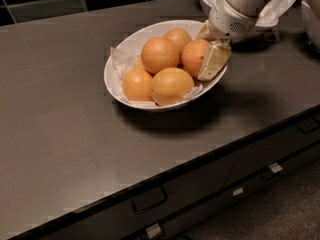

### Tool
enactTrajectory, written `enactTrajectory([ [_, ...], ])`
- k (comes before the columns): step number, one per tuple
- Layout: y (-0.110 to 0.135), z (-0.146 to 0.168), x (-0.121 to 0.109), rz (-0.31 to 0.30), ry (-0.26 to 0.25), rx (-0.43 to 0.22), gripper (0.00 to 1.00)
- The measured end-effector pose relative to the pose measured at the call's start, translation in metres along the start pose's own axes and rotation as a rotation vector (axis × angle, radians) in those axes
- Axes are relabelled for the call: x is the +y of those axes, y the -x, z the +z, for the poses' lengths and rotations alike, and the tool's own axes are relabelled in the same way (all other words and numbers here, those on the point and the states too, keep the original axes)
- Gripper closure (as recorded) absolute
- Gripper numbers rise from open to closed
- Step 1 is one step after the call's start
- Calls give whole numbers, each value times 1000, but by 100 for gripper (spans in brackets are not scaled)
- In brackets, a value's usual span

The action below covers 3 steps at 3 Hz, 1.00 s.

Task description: Pick orange from white bowl

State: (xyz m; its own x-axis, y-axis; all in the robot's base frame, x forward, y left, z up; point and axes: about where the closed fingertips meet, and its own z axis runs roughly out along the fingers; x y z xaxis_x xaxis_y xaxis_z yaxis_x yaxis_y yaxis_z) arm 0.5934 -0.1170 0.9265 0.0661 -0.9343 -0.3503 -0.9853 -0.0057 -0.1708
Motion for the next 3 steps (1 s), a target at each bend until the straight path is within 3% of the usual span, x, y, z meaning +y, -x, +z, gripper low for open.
enactTrajectory([
  [3,7,-3,-2,-8,-17,1,99],
])
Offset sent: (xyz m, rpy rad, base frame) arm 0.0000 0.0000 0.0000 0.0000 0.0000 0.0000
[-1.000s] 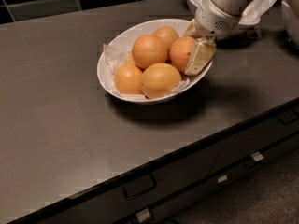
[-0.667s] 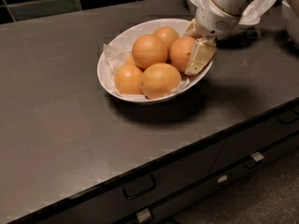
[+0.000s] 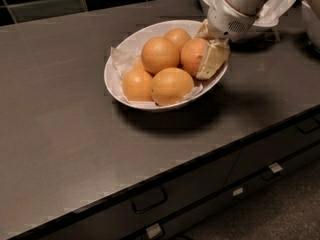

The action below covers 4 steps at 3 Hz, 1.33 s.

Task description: Pick orange from white bowl

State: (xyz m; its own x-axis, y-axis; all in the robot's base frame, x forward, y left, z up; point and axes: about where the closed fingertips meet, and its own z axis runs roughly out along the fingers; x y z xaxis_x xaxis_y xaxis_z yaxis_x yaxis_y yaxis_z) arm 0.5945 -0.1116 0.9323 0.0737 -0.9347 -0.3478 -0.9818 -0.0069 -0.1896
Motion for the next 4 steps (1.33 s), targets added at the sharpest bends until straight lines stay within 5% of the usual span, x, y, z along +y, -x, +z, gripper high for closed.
enactTrajectory([
  [4,26,-47,9,-46,-119,36,100],
])
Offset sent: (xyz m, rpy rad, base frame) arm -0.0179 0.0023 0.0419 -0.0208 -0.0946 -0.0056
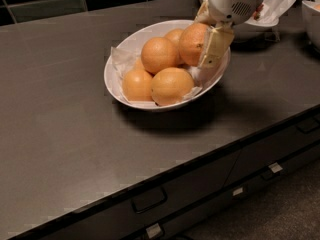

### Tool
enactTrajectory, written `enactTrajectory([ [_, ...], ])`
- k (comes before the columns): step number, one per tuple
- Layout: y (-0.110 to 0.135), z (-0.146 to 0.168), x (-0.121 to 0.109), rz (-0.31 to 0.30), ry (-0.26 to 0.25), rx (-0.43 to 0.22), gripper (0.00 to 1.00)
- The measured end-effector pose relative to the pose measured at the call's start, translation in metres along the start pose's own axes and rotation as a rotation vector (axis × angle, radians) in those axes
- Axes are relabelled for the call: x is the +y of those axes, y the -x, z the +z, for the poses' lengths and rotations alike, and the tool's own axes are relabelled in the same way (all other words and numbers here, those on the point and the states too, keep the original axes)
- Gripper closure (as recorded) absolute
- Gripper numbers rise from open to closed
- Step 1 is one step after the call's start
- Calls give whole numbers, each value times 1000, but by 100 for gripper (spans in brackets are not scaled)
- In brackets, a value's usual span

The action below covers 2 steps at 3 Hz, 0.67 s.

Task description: Pick orange from white bowl

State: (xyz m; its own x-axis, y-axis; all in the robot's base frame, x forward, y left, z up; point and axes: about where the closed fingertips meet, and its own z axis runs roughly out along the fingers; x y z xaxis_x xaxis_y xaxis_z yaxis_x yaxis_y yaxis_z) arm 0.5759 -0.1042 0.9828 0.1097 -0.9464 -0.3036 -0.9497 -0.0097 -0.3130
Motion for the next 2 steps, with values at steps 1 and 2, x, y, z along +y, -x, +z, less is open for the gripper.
enactTrajectory([
  [1,5,-12,2,-11,-29,13,100],
  [2,5,-12,2,-11,-29,13,100],
])
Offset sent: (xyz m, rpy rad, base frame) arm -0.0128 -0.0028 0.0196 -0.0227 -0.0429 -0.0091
